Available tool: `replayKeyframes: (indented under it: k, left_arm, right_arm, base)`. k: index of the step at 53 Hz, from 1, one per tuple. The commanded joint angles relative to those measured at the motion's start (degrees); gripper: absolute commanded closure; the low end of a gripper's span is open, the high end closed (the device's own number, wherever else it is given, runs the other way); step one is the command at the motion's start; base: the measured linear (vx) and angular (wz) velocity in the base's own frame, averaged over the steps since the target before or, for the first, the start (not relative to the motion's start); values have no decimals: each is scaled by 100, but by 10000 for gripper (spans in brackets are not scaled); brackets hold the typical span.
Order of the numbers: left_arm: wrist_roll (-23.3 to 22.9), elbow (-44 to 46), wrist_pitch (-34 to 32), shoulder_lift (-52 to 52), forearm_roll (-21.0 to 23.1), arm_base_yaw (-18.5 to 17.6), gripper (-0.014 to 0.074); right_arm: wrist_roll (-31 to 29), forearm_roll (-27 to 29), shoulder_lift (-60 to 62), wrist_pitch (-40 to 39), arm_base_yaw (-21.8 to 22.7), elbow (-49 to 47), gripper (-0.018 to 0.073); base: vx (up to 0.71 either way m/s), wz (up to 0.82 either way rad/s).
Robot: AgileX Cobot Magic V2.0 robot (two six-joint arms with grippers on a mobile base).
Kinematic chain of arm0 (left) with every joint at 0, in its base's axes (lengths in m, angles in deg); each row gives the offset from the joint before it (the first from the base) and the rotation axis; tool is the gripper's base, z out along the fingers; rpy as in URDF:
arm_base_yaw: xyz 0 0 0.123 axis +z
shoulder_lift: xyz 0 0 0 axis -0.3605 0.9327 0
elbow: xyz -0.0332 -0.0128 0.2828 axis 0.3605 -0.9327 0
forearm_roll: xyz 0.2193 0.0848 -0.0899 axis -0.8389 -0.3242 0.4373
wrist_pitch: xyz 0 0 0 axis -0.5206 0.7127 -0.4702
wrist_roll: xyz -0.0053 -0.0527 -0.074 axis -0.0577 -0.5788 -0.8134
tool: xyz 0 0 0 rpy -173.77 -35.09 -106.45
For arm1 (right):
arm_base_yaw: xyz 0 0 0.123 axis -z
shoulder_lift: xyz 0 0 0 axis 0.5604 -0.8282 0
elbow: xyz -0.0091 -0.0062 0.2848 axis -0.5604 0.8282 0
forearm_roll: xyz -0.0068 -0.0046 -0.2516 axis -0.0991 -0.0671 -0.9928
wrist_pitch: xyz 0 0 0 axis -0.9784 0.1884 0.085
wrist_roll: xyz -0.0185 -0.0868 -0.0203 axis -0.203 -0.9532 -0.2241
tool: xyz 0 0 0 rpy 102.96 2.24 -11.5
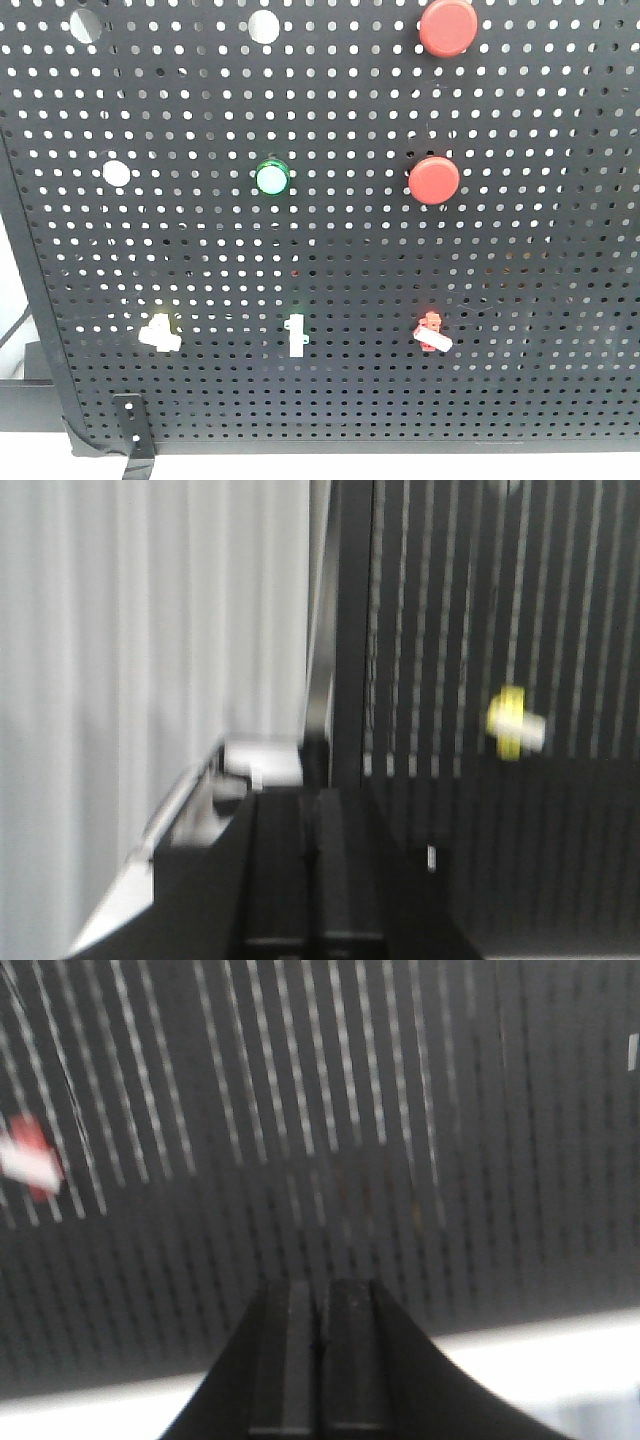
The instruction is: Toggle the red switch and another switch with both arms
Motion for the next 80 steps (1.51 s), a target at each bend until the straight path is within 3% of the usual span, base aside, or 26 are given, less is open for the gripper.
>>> replayKeyframes:
  k: [1, 16, 36, 41, 55, 60, 65, 80]
  left_arm:
    - [-29, 293, -689, -48, 217, -5, 594]
    - [146, 2031, 210, 1004, 185, -5, 594]
    - [128, 2394, 195, 3256, 195, -36, 594]
    - [115, 2399, -124, 3685, 195, -209, 594]
    - [125, 2918, -788, 4994, 175, -1109, 594]
    - [125, 3279, -1154, 5529, -55, -1378, 594]
    - [125, 3669, -1204, 6037, -244, -1532, 594]
    - [125, 4417, -1349, 7048, -252, -1756, 594]
  right_arm:
    - [-45, -57, 2, -778, 40, -578, 566]
    - [-82, -662, -1177, 461, 40, -2422, 566]
    - [-82, -640, -2673, 318, 46, -2478, 566]
    - [-64, -640, -2776, 161, 46, -2478, 566]
    - [-64, -640, -2804, 47, 46, -2478, 566]
    - [-64, -640, -2804, 47, 46, -2478, 566]
    - [-64, -640, -2804, 47, 46, -2478, 566]
    - [-64, -640, -2804, 47, 46, -2478, 566]
  base:
    - [0, 0]
    - [0, 0]
    - [0, 0]
    - [0, 0]
    - [0, 0]
    - [0, 0]
    - [0, 0]
    - [0, 0]
